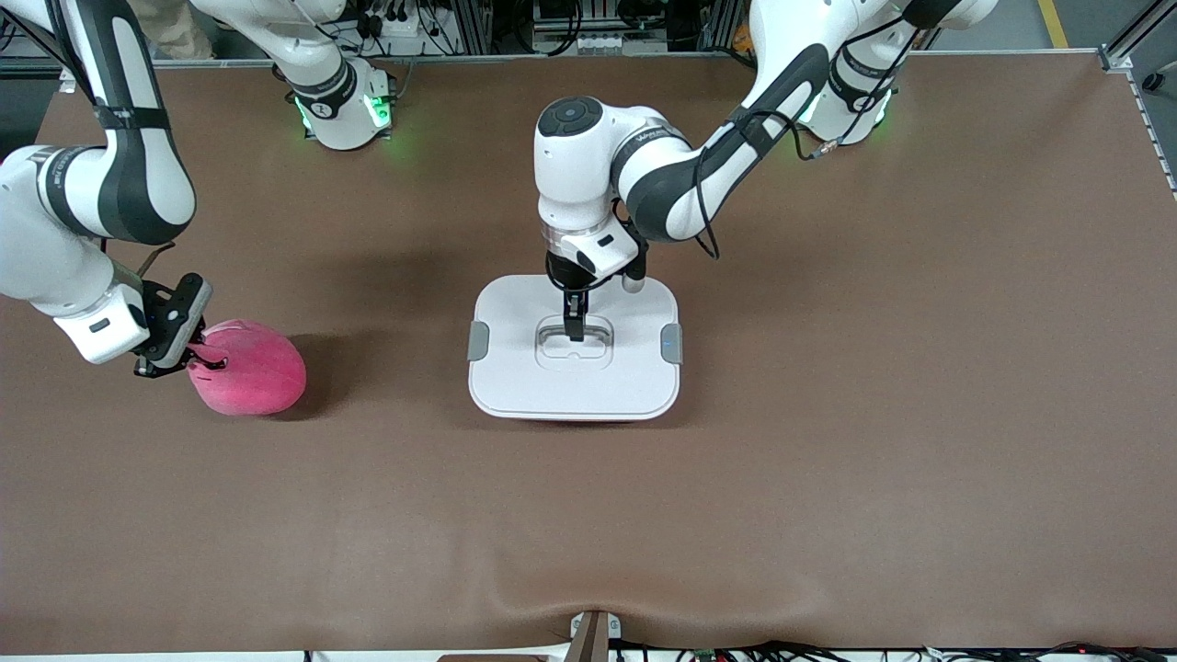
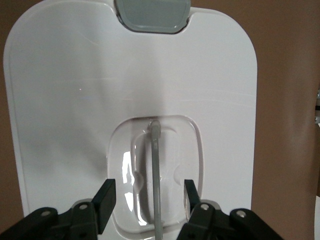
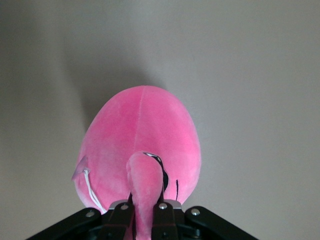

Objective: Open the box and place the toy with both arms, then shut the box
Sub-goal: 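Grasp the pink toy with the right gripper while the left gripper lifts the lid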

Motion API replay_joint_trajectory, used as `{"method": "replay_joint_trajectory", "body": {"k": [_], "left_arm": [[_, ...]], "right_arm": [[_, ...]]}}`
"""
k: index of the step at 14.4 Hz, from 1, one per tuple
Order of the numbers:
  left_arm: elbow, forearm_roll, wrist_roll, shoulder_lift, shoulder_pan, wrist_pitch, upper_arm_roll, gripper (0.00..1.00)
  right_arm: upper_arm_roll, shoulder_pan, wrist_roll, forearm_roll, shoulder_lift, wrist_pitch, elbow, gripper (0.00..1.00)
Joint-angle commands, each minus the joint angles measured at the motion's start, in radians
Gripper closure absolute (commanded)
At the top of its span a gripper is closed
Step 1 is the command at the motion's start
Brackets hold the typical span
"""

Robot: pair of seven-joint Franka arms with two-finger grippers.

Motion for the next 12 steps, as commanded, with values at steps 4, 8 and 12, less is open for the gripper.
{"method": "replay_joint_trajectory", "body": {"k": [4,8,12], "left_arm": [[0.024,0.052,-0.04,0.016,-0.015,0.014,0.015,0.41],[0.024,0.054,-0.04,0.028,-0.022,0.014,0.015,0.43],[0.05,0.054,-0.04,0.04,-0.025,0.033,0.017,0.46]], "right_arm": [[-0.007,0.023,-0.001,0.022,-0.015,-0.022,0.037,1.0],[-0.007,0.023,0.09,0.022,-0.02,-0.068,0.059,1.0],[-0.007,0.038,0.234,0.02,-0.02,-0.152,0.117,1.0]]}}
